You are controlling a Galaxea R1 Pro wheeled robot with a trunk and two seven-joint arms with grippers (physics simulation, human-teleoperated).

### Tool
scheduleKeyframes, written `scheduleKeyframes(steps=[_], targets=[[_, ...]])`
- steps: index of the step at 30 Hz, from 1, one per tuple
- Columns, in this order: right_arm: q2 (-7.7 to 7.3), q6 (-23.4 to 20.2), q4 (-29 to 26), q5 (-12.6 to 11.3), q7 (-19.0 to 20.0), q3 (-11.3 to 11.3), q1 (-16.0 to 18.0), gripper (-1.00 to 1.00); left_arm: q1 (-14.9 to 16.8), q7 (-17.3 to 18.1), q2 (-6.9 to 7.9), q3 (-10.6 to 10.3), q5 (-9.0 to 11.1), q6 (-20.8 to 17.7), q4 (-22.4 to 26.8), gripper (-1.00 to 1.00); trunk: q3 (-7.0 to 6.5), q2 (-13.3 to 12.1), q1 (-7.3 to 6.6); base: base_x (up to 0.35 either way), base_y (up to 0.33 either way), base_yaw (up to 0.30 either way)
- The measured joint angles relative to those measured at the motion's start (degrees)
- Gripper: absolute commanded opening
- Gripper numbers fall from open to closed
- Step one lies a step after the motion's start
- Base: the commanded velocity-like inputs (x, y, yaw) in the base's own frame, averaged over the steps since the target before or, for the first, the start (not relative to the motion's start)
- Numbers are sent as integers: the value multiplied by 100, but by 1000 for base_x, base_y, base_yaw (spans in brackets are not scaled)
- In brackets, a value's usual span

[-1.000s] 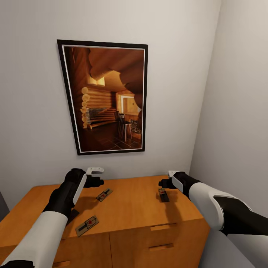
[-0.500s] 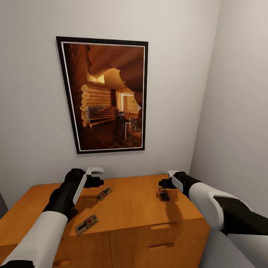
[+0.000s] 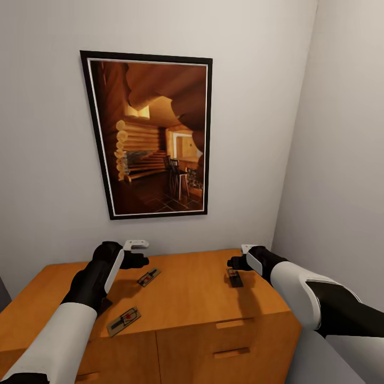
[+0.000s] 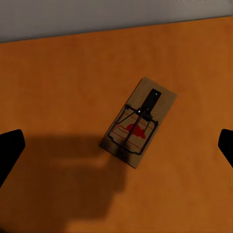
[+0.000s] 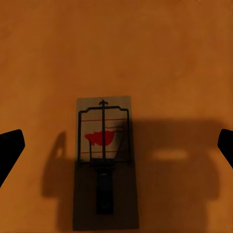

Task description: Take the four mousetraps from the cabinet in the bathroom and place them on the bathroom floor. Make sure all four end up on the same floor surface, and ensure that at least two of them are either under or directly next to the same bathroom sink.

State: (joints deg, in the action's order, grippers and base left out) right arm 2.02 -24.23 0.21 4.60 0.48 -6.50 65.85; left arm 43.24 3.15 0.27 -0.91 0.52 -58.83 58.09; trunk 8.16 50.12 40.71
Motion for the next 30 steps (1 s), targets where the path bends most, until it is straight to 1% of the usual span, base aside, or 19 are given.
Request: scheduleKeyframes(steps=[27, 30], targets=[[19, -3, 3, -14, -8, 0, 0, 100, 0, 16, -3, -9, 0, 0, 5, 100, 0, 0, 0, 0, 0, 0], [23, -3, 4, -14, -8, 0, 0, 100, 0, 16, -2, -9, 0, 0, 5, 100, 54, 119, 65, 0, 0, 0]])
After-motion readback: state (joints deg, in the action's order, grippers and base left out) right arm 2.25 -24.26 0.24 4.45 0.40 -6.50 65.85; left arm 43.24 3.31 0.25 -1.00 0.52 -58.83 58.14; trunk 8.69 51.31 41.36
